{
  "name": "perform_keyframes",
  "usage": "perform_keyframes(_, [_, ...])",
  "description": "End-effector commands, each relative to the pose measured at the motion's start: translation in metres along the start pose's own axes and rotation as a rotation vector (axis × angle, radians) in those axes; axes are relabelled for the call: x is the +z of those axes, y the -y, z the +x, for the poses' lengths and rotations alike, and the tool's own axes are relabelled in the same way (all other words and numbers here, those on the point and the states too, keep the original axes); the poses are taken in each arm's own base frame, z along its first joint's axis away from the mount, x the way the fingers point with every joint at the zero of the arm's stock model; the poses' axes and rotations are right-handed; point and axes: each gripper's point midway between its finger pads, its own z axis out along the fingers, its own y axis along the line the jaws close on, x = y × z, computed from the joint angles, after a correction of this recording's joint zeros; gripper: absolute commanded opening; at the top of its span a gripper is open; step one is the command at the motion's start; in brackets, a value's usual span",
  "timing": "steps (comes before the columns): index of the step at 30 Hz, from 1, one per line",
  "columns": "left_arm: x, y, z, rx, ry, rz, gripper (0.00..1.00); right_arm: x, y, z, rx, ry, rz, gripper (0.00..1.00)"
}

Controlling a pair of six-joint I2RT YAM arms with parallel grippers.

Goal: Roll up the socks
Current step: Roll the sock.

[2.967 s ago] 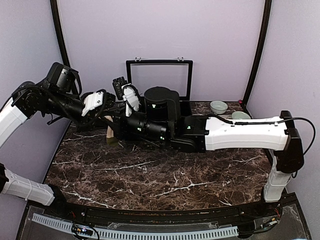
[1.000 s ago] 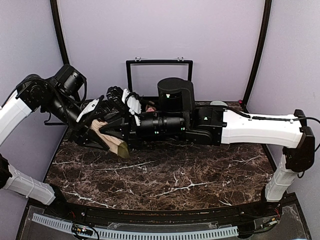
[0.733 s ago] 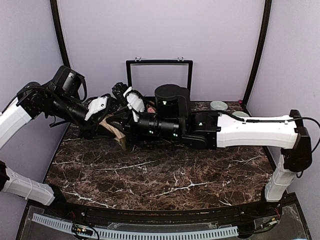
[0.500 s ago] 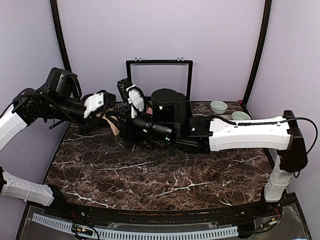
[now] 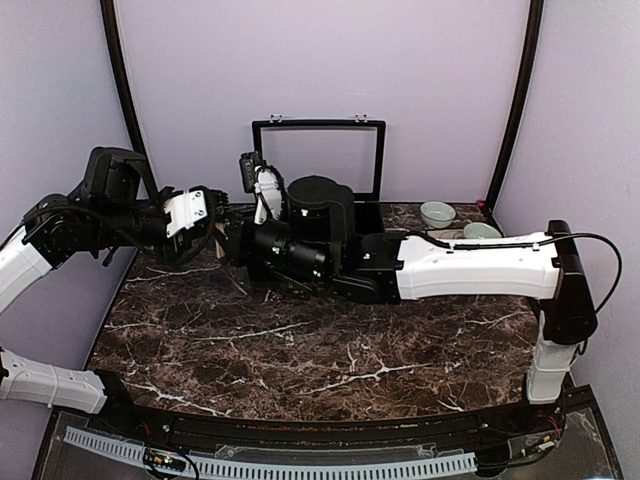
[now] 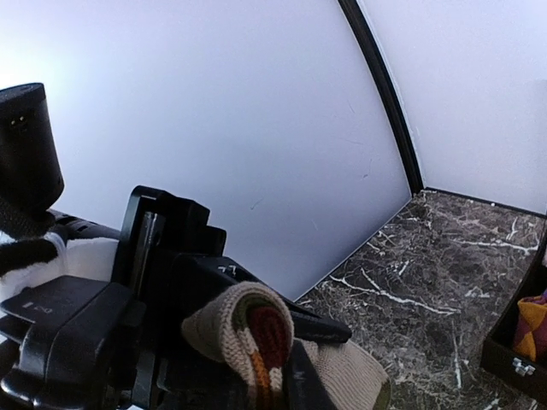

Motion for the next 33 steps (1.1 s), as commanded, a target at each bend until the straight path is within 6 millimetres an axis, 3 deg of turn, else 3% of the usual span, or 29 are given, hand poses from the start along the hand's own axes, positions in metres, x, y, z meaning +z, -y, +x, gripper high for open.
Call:
perform_keyframes(1, [-0.010, -0.011, -0.014, 0.025, 0.060, -0.049, 0.00, -0.003, -0.012, -0.006, 0.019, 0.026, -0.054, 0.31])
perform_keyframes(4, [-0.016, 0.008, -0.024, -0.047, 0.100, 0.081, 0.00, -0.027, -0.005, -0.014, -0.086, 0.085, -0.038, 0.57])
perform_keyframes(9, [-0.019, 0.030, -0.031, -0.108, 0.135, 0.218, 0.00, -0.056, 0.004, -0.009, -0.278, 0.095, 0.009, 0.75])
perform_keyframes(10, [-0.018, 0.031, -0.031, -0.114, 0.131, 0.224, 0.00, -0.060, 0.002, -0.009, -0.316, 0.095, 0.008, 0.96])
perform_keyframes(11, [-0.018, 0.032, -0.032, -0.118, 0.134, 0.234, 0.00, -0.063, 0.000, -0.009, -0.348, 0.096, 0.012, 1.00])
perform_keyframes(17, [-0.025, 0.051, -0.039, -0.126, 0.172, 0.353, 0.00, -0.060, -0.004, -0.015, -0.451, 0.086, 0.041, 0.97])
perform_keyframes(19, [-0.033, 0.058, -0.046, -0.125, 0.205, 0.407, 0.00, -0.059, 0.000, -0.014, -0.483, 0.072, 0.064, 0.91])
perform_keyframes(21, [-0.045, 0.069, -0.053, -0.119, 0.245, 0.485, 0.00, -0.061, 0.008, -0.011, -0.516, 0.058, 0.095, 0.78])
perform_keyframes(25, [-0.066, 0.089, -0.064, -0.123, 0.300, 0.644, 0.00, -0.066, 0.019, -0.004, -0.564, 0.014, 0.120, 0.72])
perform_keyframes(33, [-0.075, 0.108, -0.065, -0.149, 0.306, 0.797, 0.00, -0.076, 0.023, -0.008, -0.588, -0.007, 0.131, 0.65])
